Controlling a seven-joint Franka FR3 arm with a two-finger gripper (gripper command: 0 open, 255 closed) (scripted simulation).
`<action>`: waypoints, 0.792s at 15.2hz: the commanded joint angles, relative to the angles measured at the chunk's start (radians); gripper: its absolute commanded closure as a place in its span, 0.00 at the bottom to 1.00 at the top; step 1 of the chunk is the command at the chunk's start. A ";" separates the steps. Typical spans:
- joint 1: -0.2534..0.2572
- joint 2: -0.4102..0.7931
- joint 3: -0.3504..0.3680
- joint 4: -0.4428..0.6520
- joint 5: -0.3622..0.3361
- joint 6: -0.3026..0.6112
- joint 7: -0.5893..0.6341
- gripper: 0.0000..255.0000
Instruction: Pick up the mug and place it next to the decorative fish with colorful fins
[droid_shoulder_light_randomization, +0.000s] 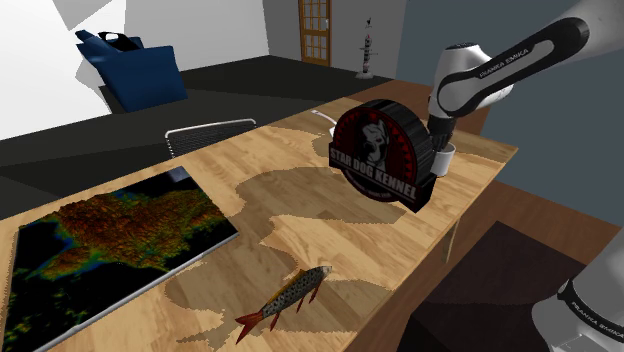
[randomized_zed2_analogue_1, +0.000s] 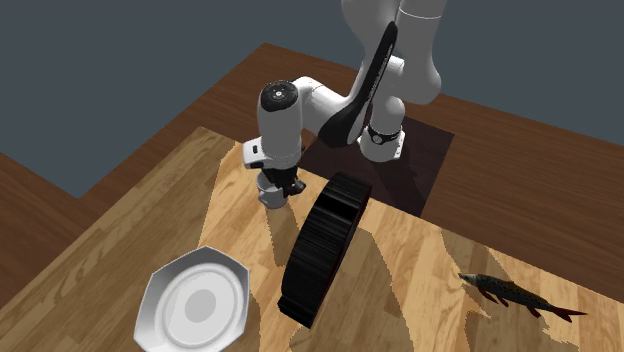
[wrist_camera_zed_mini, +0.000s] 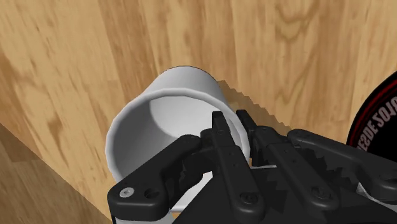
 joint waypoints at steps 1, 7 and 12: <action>0.000 -0.016 0.001 0.013 -0.001 -0.029 0.000 1.00; 0.001 -0.061 0.004 0.054 -0.002 -0.114 -0.002 1.00; 0.002 -0.091 0.007 0.094 -0.002 -0.184 -0.004 1.00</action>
